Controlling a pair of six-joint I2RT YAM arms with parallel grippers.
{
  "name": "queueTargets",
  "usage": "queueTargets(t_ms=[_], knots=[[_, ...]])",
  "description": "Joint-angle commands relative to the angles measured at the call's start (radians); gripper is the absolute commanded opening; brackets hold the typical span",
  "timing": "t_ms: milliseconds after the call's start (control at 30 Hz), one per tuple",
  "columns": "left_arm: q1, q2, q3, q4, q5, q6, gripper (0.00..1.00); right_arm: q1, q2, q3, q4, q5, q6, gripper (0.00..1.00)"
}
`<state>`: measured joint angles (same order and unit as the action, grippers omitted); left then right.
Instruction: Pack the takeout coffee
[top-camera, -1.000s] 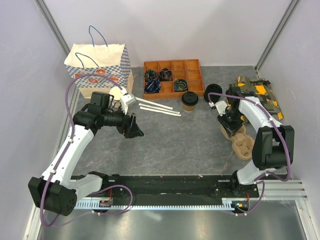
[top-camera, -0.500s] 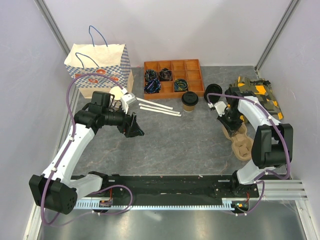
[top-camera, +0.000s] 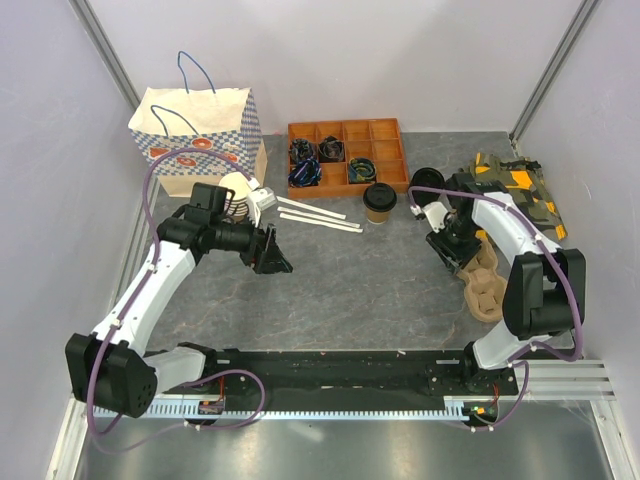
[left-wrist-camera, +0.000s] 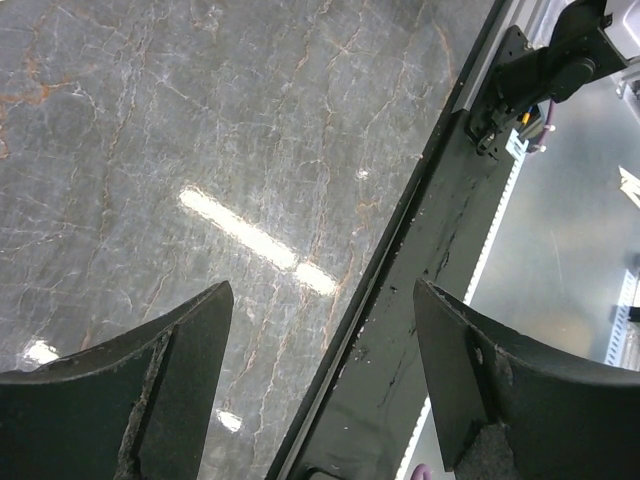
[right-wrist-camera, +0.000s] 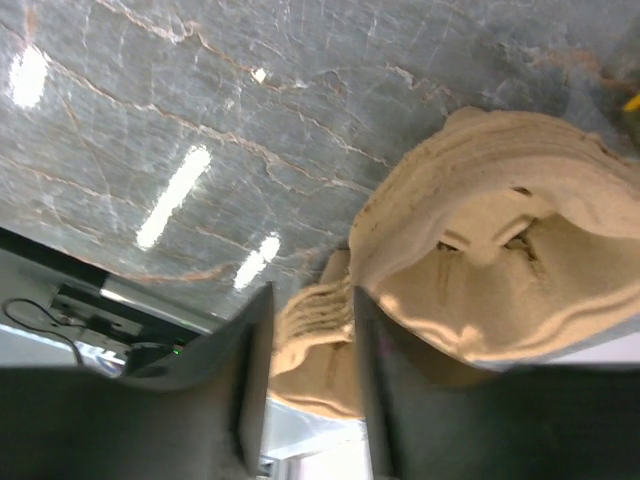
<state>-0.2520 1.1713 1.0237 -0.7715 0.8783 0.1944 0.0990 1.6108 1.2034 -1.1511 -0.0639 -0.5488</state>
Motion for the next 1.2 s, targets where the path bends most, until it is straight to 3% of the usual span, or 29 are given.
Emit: queueTargets(t_ms=[0,267,967,1167], knots=[[0.003,0.011,0.013,0.040,0.054,-0.027,0.80,0.001,-0.060,0.059,-0.035,0.027,-0.025,0.48],[0.003,0.005,0.004,0.040,0.057,-0.026,0.80,-0.047,0.012,0.096,-0.058,0.033,-0.097,0.40],[0.002,0.013,0.010,0.040,0.051,-0.021,0.80,-0.047,0.067,0.031,-0.013,0.056,-0.135,0.36],[0.002,0.013,0.001,0.044,0.050,-0.026,0.80,-0.047,0.064,0.038,-0.019,0.046,-0.135,0.26]])
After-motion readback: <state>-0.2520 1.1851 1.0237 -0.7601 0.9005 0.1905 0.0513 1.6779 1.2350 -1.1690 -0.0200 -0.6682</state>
